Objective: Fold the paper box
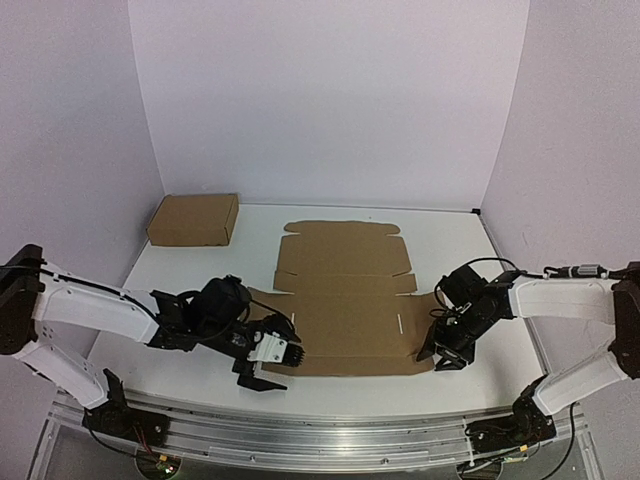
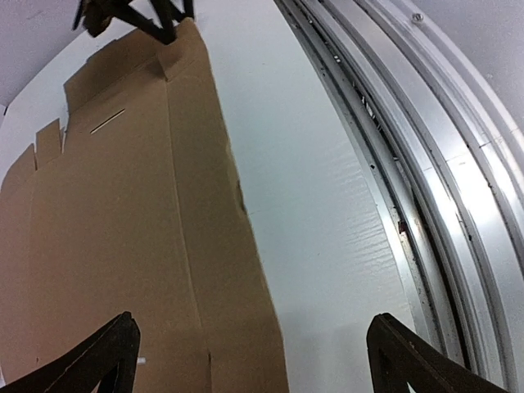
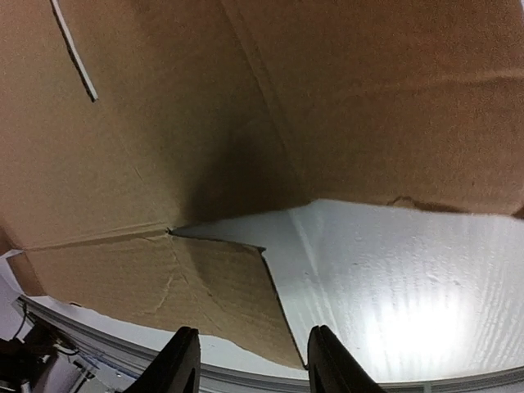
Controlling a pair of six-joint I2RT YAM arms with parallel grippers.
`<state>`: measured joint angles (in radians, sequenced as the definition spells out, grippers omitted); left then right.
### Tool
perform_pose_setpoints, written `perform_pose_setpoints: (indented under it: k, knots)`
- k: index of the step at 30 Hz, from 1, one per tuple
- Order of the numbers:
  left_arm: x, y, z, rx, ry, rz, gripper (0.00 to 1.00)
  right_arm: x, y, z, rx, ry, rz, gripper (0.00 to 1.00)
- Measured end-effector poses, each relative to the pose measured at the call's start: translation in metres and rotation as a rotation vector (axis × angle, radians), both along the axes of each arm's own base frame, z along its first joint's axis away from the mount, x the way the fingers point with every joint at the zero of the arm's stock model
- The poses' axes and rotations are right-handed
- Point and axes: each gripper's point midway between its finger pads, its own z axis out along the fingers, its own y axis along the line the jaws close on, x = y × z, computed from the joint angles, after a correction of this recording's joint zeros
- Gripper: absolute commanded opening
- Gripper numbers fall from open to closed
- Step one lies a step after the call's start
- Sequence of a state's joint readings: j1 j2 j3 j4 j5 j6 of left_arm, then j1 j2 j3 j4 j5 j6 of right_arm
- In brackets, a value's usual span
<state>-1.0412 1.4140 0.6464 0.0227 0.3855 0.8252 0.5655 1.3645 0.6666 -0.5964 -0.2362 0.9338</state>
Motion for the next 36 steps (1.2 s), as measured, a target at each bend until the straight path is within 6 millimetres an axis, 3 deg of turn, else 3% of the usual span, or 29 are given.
perform_pose_setpoints:
  k: [6, 17, 24, 34, 36]
  knots:
    - [-0.015, -0.022, -0.029, 0.022, -0.103, -0.059, 0.91, 0.009, 0.015, 0.002, 0.07, -0.02, 0.0, 0.22]
    - [0.037, -0.056, -0.051, 0.028, -0.319, 0.046, 0.77, 0.01, 0.025, 0.007, 0.124, -0.021, 0.018, 0.02]
    - [0.045, -0.061, -0.041, 0.003, -0.427, 0.019, 0.57, 0.012, 0.034, 0.013, 0.168, -0.021, 0.061, 0.0]
    - [0.05, -0.059, -0.039, 0.011, -0.601, -0.053, 0.47, 0.012, 0.046, 0.021, 0.219, -0.012, 0.134, 0.0]
    - [0.054, -0.059, -0.044, 0.031, -0.61, -0.044, 0.39, 0.013, 0.048, 0.025, 0.228, -0.015, 0.147, 0.0]
